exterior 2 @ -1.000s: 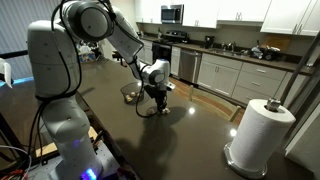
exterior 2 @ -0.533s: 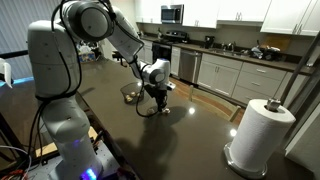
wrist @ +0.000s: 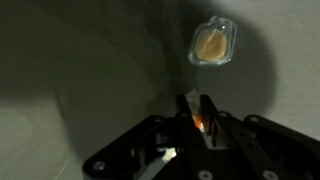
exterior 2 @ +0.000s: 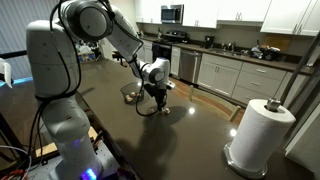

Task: Place one of the hamburger toys inside the black basket

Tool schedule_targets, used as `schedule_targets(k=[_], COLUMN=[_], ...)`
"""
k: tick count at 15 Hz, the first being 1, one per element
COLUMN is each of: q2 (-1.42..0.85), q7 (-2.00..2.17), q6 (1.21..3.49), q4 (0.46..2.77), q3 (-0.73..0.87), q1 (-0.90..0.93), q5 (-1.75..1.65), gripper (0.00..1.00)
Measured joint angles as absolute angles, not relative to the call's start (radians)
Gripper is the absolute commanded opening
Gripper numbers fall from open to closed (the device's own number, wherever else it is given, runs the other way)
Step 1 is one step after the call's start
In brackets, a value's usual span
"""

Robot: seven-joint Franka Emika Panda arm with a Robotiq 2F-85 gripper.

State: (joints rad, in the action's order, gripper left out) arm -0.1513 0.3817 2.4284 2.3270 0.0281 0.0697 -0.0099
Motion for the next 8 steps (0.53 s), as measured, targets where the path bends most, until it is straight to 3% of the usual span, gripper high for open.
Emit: schedule_targets(k=[8], q2=[-0.043], q7=[0.417], q6=[2.321], q4=[2.34], q3=[-0.01], q1=[0.082], q5=[-0.012], gripper=[0.04])
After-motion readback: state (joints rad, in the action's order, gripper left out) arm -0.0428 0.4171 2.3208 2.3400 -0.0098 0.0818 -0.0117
